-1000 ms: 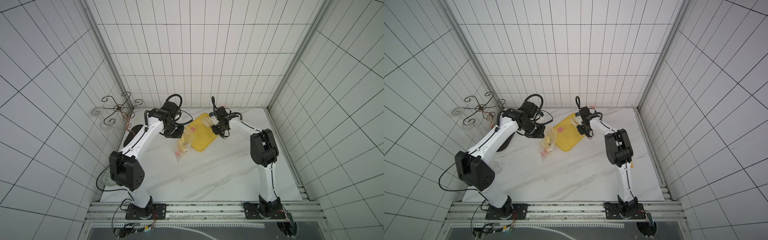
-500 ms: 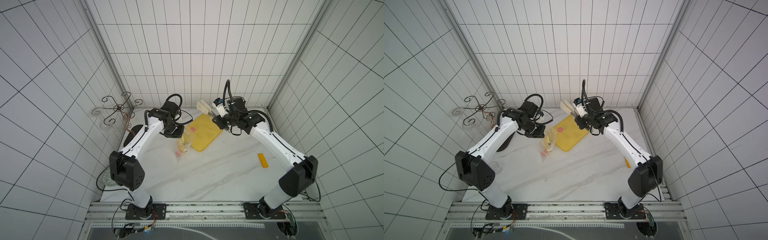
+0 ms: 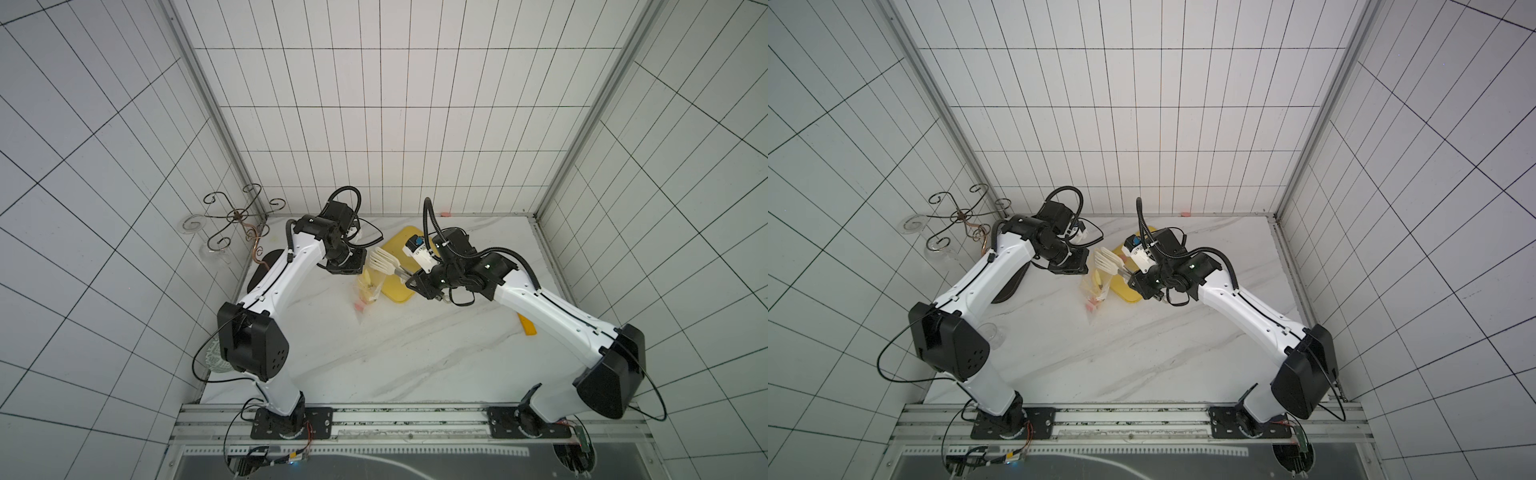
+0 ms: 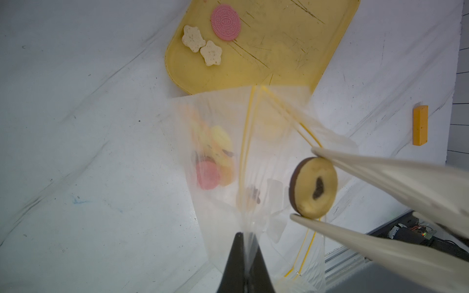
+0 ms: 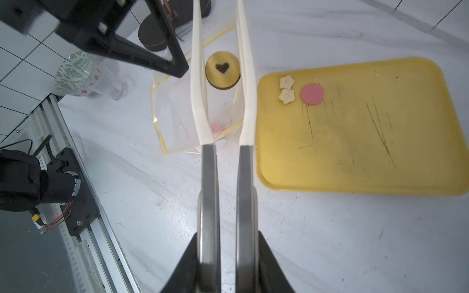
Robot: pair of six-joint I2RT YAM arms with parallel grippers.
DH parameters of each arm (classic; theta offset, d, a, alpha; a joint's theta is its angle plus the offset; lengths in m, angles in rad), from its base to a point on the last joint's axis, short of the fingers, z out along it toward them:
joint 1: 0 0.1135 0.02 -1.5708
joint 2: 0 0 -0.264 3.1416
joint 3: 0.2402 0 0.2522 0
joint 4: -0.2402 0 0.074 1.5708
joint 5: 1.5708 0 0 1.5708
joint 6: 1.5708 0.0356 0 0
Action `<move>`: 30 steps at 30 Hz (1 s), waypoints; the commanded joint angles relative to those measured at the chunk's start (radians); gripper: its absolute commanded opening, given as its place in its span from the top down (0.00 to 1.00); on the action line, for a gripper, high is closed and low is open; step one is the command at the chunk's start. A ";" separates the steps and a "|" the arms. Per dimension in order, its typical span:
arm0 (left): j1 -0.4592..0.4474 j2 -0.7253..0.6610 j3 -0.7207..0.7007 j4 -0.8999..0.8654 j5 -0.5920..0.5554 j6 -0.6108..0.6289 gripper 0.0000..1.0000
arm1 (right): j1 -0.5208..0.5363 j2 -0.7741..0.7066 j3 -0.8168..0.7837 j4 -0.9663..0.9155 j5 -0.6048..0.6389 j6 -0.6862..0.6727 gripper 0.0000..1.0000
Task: Put the cookies into a resealable bag to prevent moisture
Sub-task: Place the cookie in the ziploc bag.
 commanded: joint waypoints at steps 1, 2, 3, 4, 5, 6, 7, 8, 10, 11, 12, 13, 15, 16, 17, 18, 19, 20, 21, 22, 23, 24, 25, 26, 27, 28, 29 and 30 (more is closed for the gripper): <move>0.006 -0.034 -0.005 0.021 0.016 -0.004 1.00 | 0.010 -0.019 -0.050 0.007 0.004 0.015 0.69; 0.006 -0.034 -0.004 0.023 0.022 -0.005 1.00 | 0.013 -0.017 -0.048 0.011 -0.015 0.016 0.69; 0.005 -0.033 -0.001 0.026 0.030 -0.006 1.00 | 0.019 -0.011 -0.046 0.015 -0.033 0.017 0.69; 0.005 -0.031 0.003 0.026 0.034 -0.007 1.00 | 0.032 -0.004 -0.047 0.017 -0.034 0.016 0.69; 0.003 -0.030 0.006 0.026 0.035 -0.007 1.00 | 0.044 0.002 -0.044 0.017 -0.030 0.014 0.68; 0.002 -0.028 0.007 0.026 0.035 -0.007 1.00 | 0.051 0.008 -0.041 0.017 -0.030 0.011 0.68; 0.002 -0.028 0.006 0.026 0.034 -0.007 1.00 | 0.055 0.012 -0.038 0.017 -0.025 0.009 0.67; 0.002 -0.030 0.005 0.026 0.034 -0.007 1.00 | 0.057 0.015 -0.034 0.014 -0.015 0.007 0.67; 0.002 -0.036 -0.003 0.026 0.032 -0.007 1.00 | 0.056 0.022 -0.020 -0.005 0.014 -0.004 0.64; 0.003 -0.037 -0.006 0.026 0.031 -0.006 1.00 | 0.056 0.021 -0.015 -0.008 0.024 -0.007 0.63; 0.003 -0.039 -0.009 0.026 0.030 -0.006 1.00 | 0.056 0.016 -0.012 -0.009 0.035 -0.008 0.60; 0.003 -0.039 -0.011 0.026 0.029 -0.006 1.00 | 0.055 0.012 -0.006 -0.010 0.043 -0.009 0.58; 0.005 -0.039 -0.011 0.023 0.023 -0.005 1.00 | 0.050 0.005 0.008 -0.013 0.054 -0.008 0.55; 0.005 -0.039 -0.010 0.022 0.018 -0.005 1.00 | 0.043 -0.002 0.014 -0.014 0.055 -0.007 0.54; 0.005 -0.039 -0.010 0.021 0.012 -0.002 1.00 | 0.036 -0.009 0.018 -0.014 0.052 -0.005 0.53; 0.005 -0.039 -0.010 0.018 0.005 -0.001 1.00 | 0.026 -0.019 0.022 -0.013 0.047 -0.001 0.52; 0.006 -0.039 -0.010 0.017 -0.002 0.001 1.00 | 0.012 -0.033 0.024 -0.013 0.040 0.003 0.52; 0.006 -0.039 -0.011 0.015 -0.007 0.001 1.00 | -0.002 -0.045 0.025 -0.011 0.034 0.004 0.52; 0.008 -0.039 -0.013 0.014 -0.016 0.002 1.00 | -0.022 -0.059 0.024 -0.012 0.028 0.005 0.52; 0.009 -0.040 -0.014 0.011 -0.026 0.004 1.00 | -0.045 -0.072 0.022 -0.010 0.023 0.006 0.52; 0.011 -0.040 -0.014 0.007 -0.039 0.006 1.00 | -0.067 -0.085 0.017 -0.011 0.018 0.005 0.52; 0.014 -0.042 -0.016 0.003 -0.054 0.008 1.00 | -0.100 -0.099 0.012 -0.011 0.011 0.003 0.52; 0.017 -0.044 -0.018 0.000 -0.068 0.010 1.00 | -0.134 -0.109 0.010 -0.008 0.005 -0.001 0.52; 0.020 -0.045 -0.020 -0.001 -0.076 0.011 1.00 | -0.164 -0.118 0.010 -0.005 0.001 -0.004 0.52; 0.019 -0.047 -0.024 -0.003 -0.079 0.010 1.00 | -0.194 -0.123 0.011 0.001 0.001 -0.009 0.52; 0.020 -0.048 -0.023 -0.004 -0.081 0.011 1.00 | -0.220 -0.122 0.010 0.006 0.001 -0.015 0.52; 0.020 -0.049 -0.023 -0.004 -0.082 0.011 1.00 | -0.240 -0.116 0.007 0.016 0.000 -0.020 0.52; 0.020 -0.052 -0.024 -0.006 -0.083 0.010 1.00 | -0.259 -0.102 0.000 0.026 0.003 -0.031 0.52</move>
